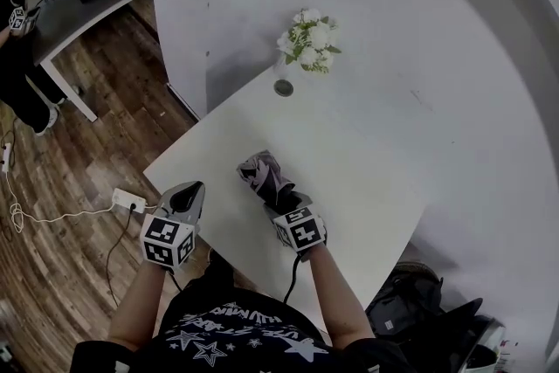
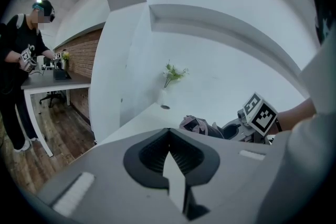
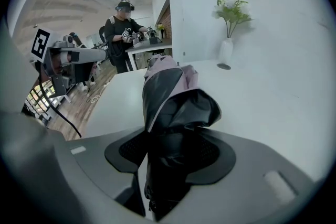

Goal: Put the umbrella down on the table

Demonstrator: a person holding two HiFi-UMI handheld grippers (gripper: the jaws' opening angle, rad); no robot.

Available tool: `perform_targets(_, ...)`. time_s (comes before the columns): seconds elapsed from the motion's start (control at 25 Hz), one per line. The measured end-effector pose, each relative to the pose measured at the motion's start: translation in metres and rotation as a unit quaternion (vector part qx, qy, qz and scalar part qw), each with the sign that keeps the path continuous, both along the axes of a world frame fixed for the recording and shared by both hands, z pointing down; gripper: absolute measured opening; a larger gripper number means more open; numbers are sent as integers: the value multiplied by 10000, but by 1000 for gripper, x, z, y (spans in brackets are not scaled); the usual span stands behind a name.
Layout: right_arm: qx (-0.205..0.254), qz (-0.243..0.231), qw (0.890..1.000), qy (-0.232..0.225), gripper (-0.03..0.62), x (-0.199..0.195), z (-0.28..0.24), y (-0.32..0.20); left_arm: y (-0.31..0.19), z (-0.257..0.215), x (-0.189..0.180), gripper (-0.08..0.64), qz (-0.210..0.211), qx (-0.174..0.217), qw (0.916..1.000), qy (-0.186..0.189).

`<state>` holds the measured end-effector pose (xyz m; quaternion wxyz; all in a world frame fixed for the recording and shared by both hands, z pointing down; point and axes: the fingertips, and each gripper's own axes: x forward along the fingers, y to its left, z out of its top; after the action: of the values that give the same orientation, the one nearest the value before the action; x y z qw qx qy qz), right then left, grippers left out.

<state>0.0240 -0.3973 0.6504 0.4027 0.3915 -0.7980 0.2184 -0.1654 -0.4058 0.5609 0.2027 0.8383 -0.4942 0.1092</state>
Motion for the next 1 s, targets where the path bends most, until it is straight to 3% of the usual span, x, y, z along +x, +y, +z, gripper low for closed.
perform_targets(0.44,83,-378,9968,699,247,-3,13,-20,-24,14,-3,1,8,-158,9999,45)
perform_targets(1.0,41,-444,9956,820,255,-3,19,-26,-24,24,1,2,116,-274,9996,6)
